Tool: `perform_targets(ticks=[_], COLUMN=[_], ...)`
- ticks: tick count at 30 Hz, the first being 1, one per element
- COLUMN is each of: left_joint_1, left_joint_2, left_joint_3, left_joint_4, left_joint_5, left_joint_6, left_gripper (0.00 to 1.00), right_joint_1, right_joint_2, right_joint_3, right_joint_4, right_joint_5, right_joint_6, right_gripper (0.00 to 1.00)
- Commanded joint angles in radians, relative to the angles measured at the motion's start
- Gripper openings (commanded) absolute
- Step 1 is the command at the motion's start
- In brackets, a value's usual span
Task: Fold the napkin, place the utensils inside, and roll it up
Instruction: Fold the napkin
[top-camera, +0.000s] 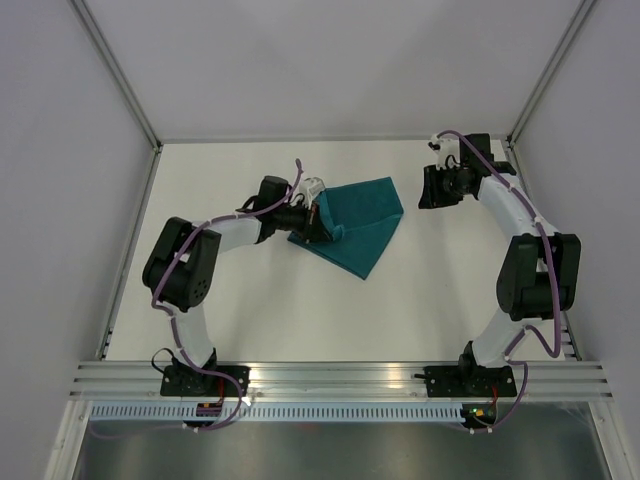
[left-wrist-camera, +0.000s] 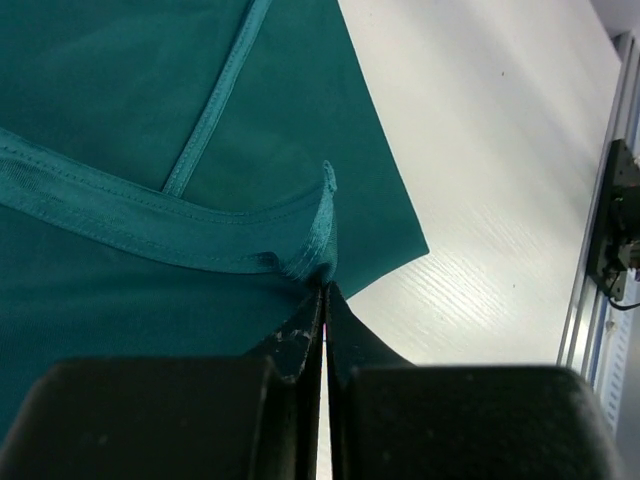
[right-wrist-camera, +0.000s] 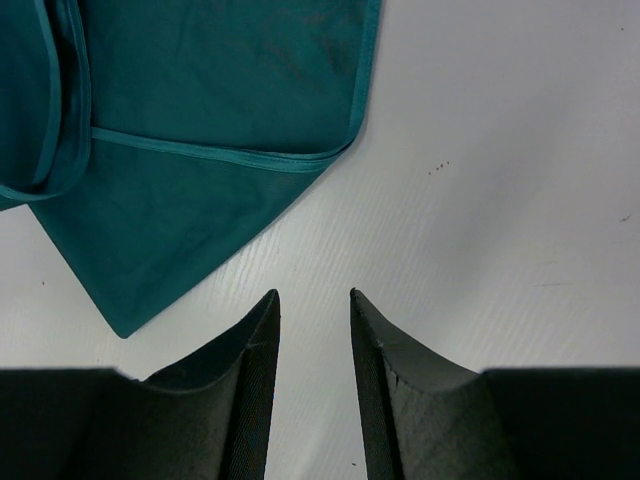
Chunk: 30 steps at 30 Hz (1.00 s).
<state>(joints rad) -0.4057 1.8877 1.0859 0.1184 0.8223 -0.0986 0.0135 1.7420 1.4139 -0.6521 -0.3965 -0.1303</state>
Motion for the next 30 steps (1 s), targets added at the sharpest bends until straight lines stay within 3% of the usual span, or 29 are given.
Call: perform_targets(ticks=[1,30], left_joint_1=[-0.054,-0.337], left_joint_2=[0.001,0.076], left_joint_3=[0.042,0.075], left_joint_4=[-0.039,-0.045], left_joint_5=[-0.075,-0.350], left_joint_6=[0.091,0.123], left_gripper=[0.02,0.06], right_joint_1=[0.019,0.105], right_joint_2=[-0.019,0.060], right_joint_3=[0.020,0.014], right_joint_4=[-0.001,-0.001], right_joint_5=[0.018,0.091], right_joint_6=[-0.011,-0.020], right_gripper=[0.41,0.40])
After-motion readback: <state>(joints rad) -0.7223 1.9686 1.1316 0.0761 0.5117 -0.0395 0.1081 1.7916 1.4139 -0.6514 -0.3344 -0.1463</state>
